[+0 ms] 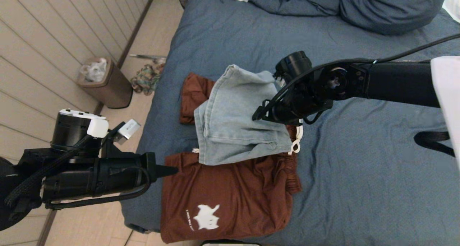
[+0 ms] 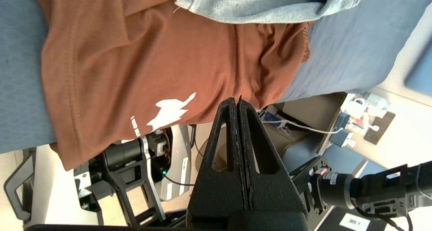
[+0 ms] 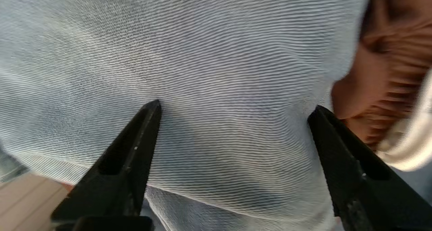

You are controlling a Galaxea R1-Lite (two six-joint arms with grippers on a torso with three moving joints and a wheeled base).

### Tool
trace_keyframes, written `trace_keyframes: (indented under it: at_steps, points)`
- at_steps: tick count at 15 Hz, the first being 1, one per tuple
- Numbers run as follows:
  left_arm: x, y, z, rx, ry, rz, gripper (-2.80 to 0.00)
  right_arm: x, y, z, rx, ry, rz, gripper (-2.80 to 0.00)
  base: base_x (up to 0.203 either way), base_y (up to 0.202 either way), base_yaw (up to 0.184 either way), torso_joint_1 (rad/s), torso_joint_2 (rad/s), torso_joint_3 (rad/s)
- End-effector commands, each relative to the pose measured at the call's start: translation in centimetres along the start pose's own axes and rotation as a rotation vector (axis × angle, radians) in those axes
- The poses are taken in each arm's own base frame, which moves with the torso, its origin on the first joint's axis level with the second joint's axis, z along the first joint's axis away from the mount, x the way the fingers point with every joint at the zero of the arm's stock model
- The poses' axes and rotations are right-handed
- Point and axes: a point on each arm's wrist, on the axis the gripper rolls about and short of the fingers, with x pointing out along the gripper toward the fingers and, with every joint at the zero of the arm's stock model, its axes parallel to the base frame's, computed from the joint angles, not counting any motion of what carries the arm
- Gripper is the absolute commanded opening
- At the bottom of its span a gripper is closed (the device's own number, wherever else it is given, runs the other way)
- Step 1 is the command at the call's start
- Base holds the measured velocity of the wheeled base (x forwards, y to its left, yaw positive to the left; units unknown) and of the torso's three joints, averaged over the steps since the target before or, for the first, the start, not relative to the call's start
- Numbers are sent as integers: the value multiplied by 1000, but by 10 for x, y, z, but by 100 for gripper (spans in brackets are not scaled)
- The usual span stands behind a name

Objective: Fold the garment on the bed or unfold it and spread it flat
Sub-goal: Fold the brown shorts

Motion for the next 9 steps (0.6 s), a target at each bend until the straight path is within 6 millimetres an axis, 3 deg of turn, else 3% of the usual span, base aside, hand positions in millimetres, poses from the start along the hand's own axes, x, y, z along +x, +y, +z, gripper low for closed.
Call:
trace_keyframes:
  at_steps: [1, 9]
  points:
    - [0, 0, 0, -4, 1, -3, -280, 17, 4, -10, -8, 43, -7, 0, 0, 0, 0, 0, 0, 0]
    - [1, 0, -1, -3, 7, -3, -280, 18, -3, -7, 5, 37, -24, 0, 0, 0, 0, 0, 0, 0]
